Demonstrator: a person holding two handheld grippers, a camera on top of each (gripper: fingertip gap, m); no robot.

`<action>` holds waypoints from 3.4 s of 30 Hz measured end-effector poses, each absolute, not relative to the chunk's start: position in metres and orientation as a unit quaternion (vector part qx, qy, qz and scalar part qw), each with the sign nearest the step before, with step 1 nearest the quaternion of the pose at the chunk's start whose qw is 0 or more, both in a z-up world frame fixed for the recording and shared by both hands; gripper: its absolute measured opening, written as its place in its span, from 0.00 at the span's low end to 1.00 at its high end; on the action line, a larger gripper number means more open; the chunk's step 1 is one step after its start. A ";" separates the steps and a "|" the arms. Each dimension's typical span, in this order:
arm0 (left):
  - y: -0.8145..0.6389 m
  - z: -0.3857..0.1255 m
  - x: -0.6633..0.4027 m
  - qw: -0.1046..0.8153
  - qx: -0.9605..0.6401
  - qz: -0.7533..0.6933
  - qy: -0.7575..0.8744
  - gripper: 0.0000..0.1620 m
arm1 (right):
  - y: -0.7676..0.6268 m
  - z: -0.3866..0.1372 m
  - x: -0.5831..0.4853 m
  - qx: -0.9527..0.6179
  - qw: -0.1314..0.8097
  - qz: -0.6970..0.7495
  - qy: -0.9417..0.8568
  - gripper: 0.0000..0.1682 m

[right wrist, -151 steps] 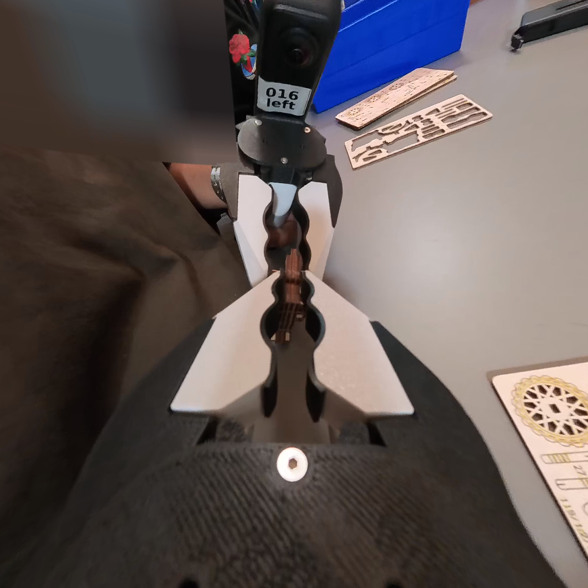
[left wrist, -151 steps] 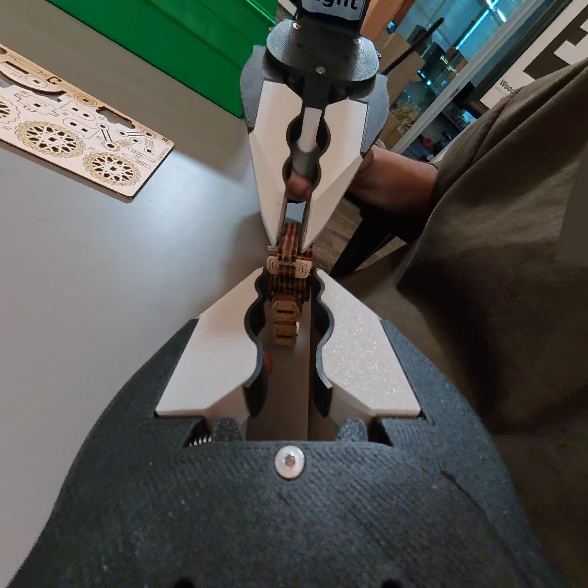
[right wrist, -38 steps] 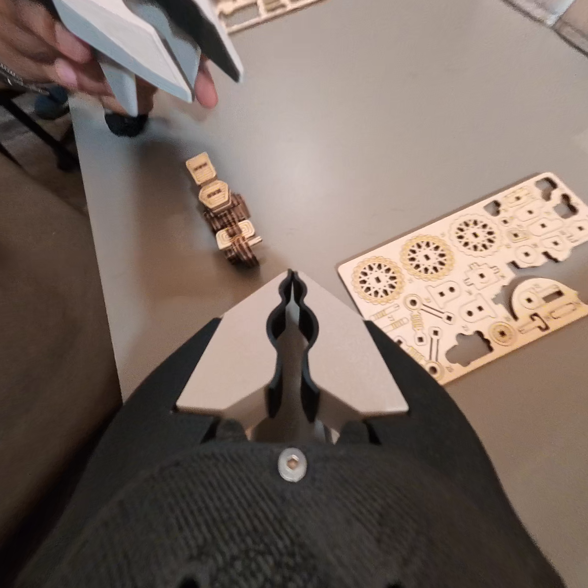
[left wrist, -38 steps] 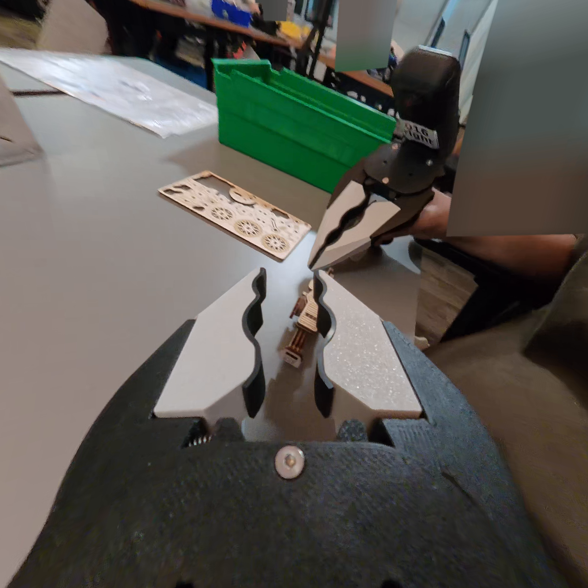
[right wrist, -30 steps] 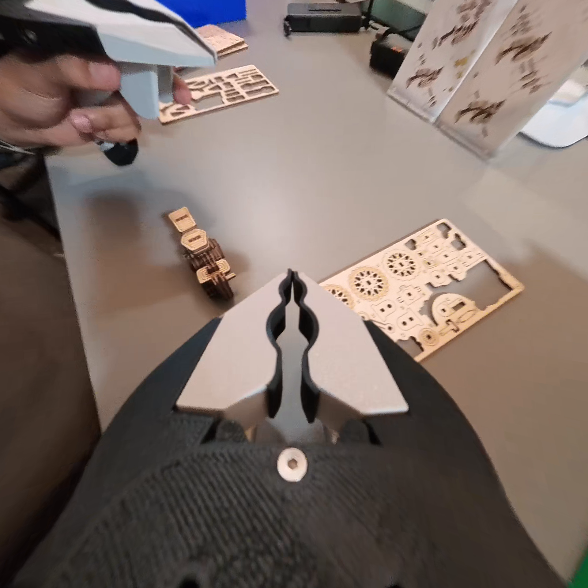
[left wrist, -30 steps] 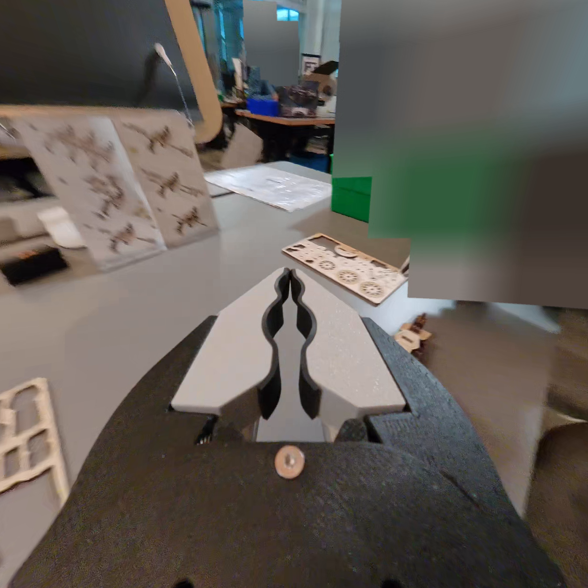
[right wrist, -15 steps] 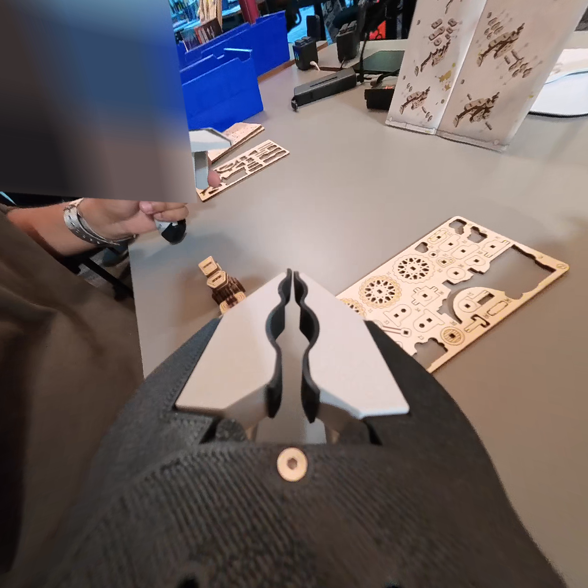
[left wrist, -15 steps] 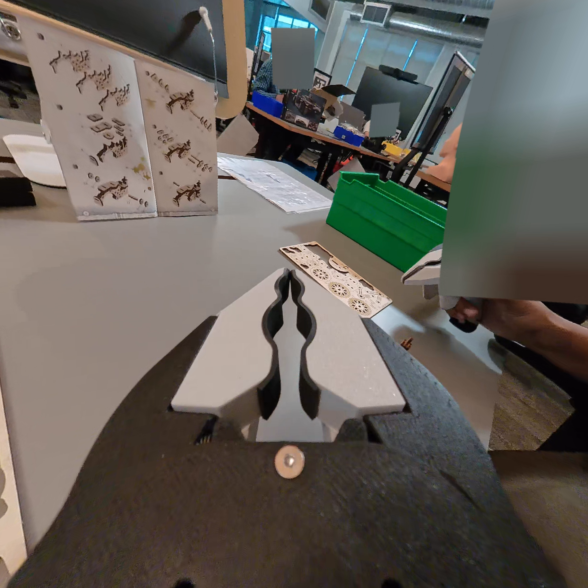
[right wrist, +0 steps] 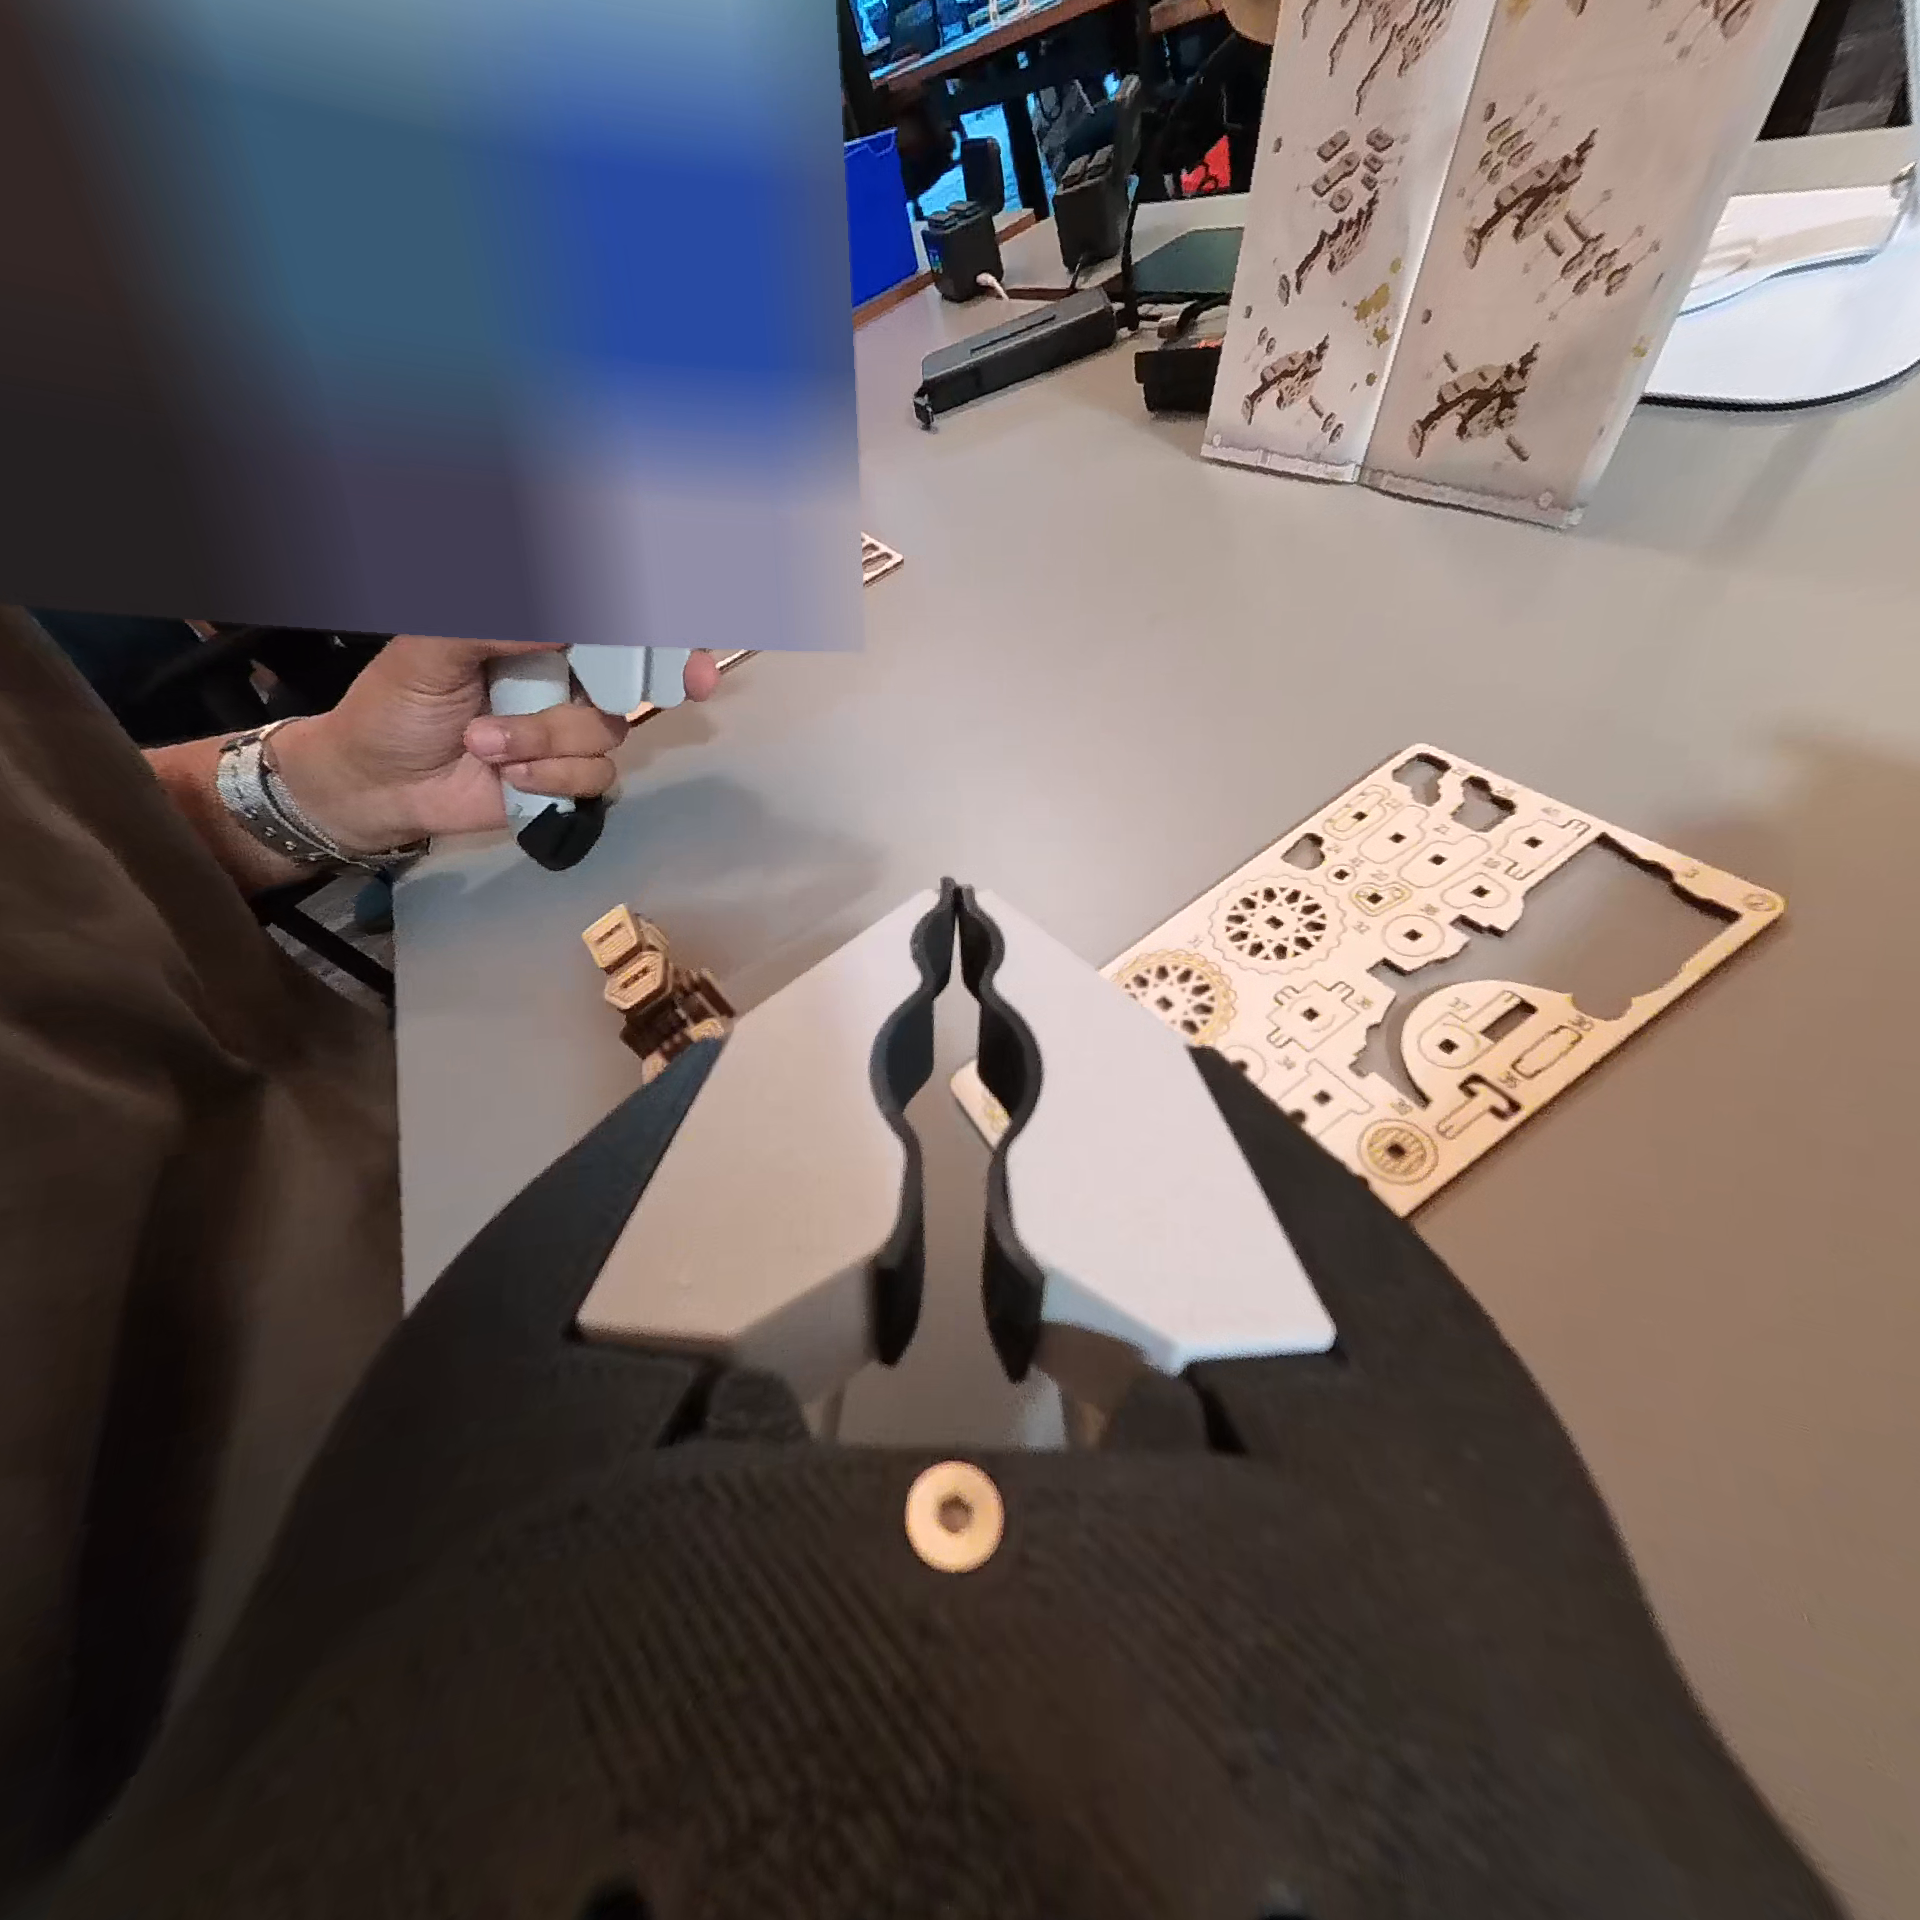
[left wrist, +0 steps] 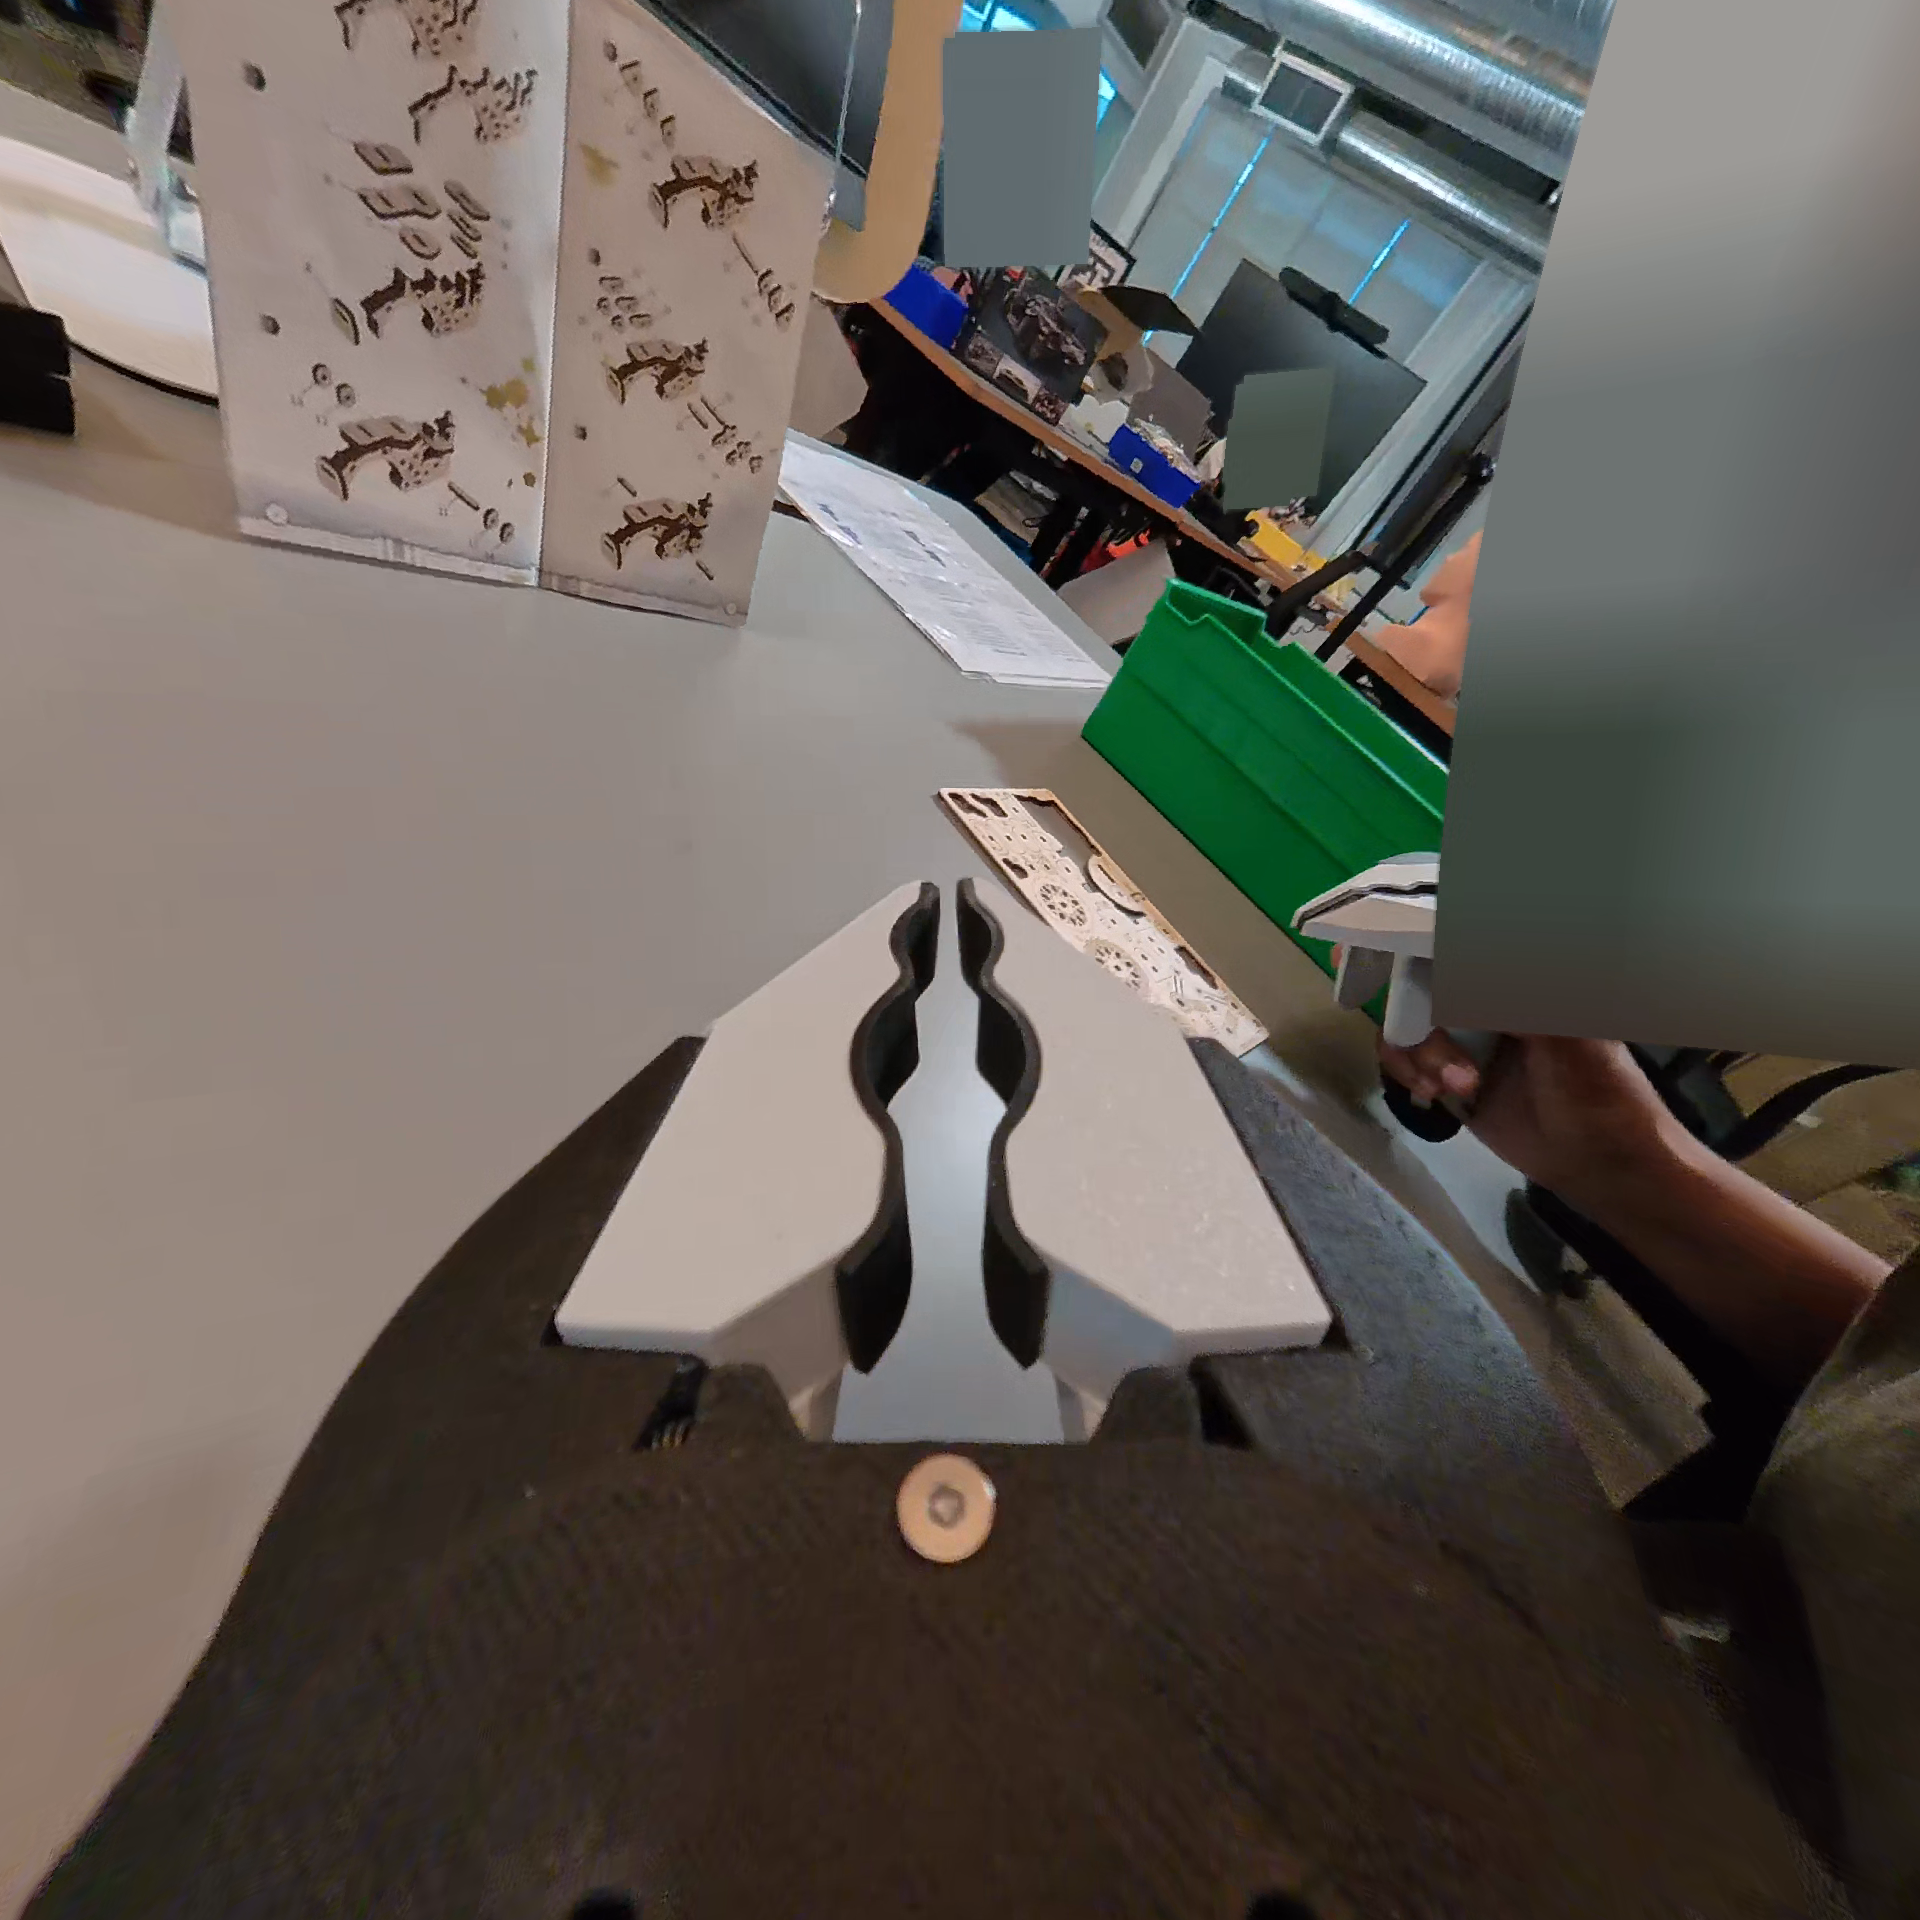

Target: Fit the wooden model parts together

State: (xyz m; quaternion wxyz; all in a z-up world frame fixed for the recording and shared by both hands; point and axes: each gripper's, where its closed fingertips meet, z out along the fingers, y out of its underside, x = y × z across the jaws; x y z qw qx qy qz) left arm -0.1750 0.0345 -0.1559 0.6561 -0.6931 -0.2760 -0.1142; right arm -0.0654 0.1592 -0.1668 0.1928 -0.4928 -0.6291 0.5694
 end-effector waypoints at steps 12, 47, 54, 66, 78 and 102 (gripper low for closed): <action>0.033 -0.151 -0.159 0.656 -0.695 -0.138 -0.259 0.10 | 0.156 -0.153 -0.063 -0.486 0.179 0.606 -0.604 0.00; 0.019 -0.163 -0.124 0.626 -0.736 -0.113 -0.232 0.11 | 0.112 -0.138 -0.060 -0.421 0.169 0.617 -0.644 0.01; -0.001 -0.164 -0.128 0.627 -0.739 -0.086 -0.230 0.11 | 0.141 -0.121 -0.079 -0.414 0.210 0.627 -0.626 0.00; -0.014 -0.170 -0.133 0.616 -0.738 -0.098 -0.259 0.14 | 0.162 -0.121 -0.094 -0.443 0.205 0.641 -0.593 0.00; 0.007 -0.171 -0.150 0.616 -0.732 -0.113 -0.268 0.23 | 0.138 -0.138 -0.074 -0.434 0.185 0.612 -0.634 0.00; 0.055 -0.182 -0.132 0.577 -0.760 -0.187 -0.233 0.24 | 0.163 -0.170 -0.045 -0.515 0.197 0.548 -0.629 0.07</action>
